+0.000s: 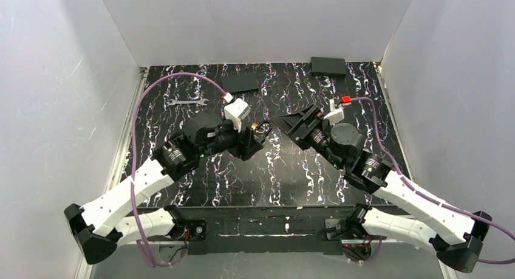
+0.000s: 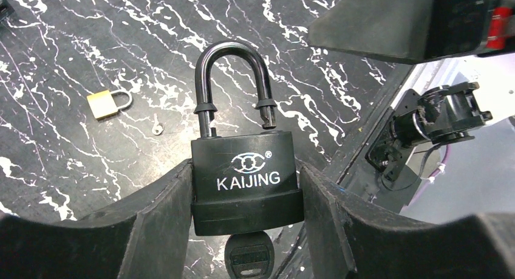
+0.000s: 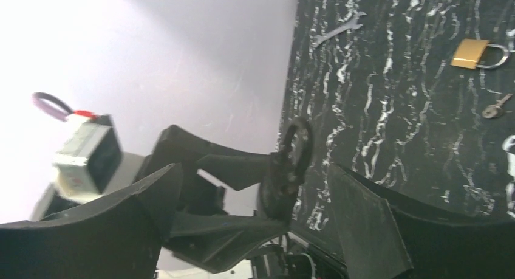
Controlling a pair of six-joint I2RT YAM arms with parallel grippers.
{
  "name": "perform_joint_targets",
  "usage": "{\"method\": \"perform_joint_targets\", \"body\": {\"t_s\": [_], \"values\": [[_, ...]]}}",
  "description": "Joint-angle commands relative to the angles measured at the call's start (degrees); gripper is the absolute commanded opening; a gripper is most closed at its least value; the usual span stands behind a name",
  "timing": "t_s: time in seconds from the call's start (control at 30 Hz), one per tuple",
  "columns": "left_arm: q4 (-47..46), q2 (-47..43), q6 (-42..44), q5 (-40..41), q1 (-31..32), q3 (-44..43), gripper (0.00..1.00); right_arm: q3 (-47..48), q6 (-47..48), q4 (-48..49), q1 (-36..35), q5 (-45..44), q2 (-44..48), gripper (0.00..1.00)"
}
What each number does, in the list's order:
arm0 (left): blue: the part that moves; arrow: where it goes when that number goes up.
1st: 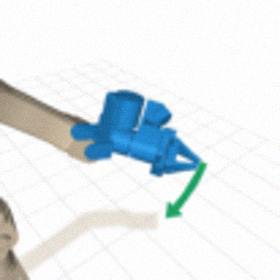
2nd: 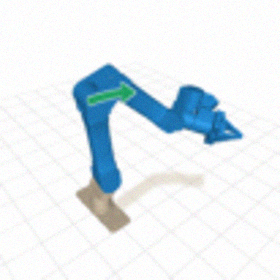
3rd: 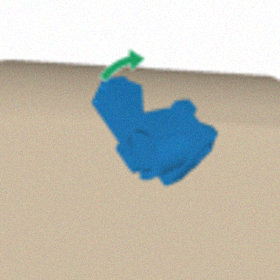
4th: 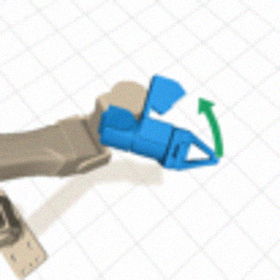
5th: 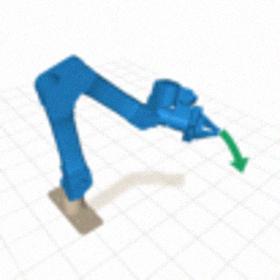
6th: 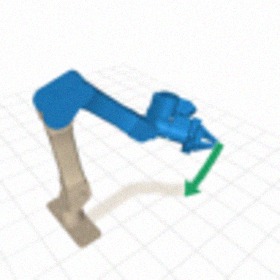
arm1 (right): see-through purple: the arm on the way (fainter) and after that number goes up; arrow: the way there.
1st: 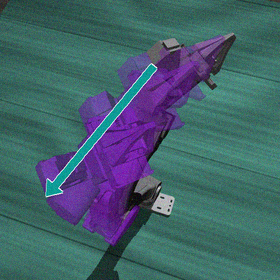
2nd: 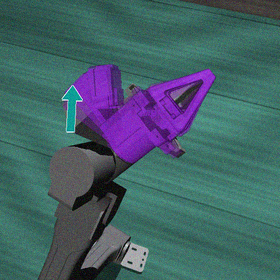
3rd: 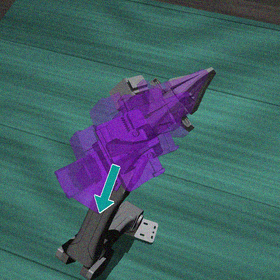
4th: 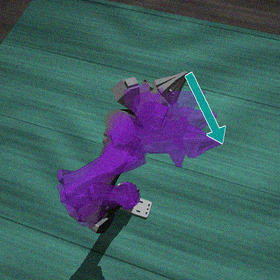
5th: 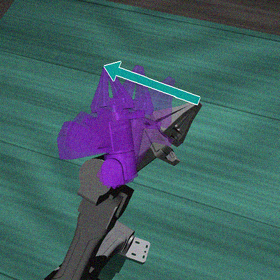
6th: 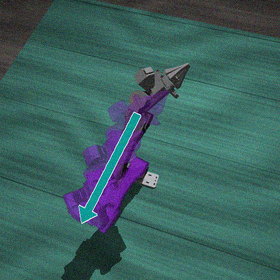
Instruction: Unlock with the key
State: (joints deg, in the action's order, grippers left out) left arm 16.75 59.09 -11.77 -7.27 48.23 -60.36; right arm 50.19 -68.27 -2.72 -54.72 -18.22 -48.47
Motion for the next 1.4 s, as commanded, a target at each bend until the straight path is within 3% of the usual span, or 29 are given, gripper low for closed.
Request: {"method": "perform_joint_targets", "body": {"t_s": [0.0, 0.3, 0.77, 0.93, 1.07, 1.37], "values": [[-4.16, -3.33, 0.95, -3.53, 0.15, 0.18, 0.0, 4.17, 3.85, -6.33, -0.11, -2.14, -2.42, 0.94], [-4.71, -4.74, 3.12, -7.68, 0.11, 1.64, 0.0, 11.48, 11.29, -6.64, -0.12, 6.14, -12.14, 0.85], [-7.61, -7.08, 1.21, -7.91, 0.06, 4.07, 0.0, 6.79, 10.85, 2.04, -0.12, 11.79, -14.22, 0.37], [-8.17, -8.3, 0.12, -8.46, 0.13, 3.96, 0.0, 6.29, 13.51, 4.45, -0.12, 12.03, -13.54, 0.27], [-7.24, -9.36, -0.05, -8.53, 0.1, 3.8, 0.0, 6.46, 17.18, 4.56, -0.12, 12.66, -13.27, 0.24], [-8.53, -12.15, -6.48, -12.19, 0.03, 2.57, 0.0, -0.67, 28.94, 14.71, -0.12, 16.35, -7.93, 0.24]]}}
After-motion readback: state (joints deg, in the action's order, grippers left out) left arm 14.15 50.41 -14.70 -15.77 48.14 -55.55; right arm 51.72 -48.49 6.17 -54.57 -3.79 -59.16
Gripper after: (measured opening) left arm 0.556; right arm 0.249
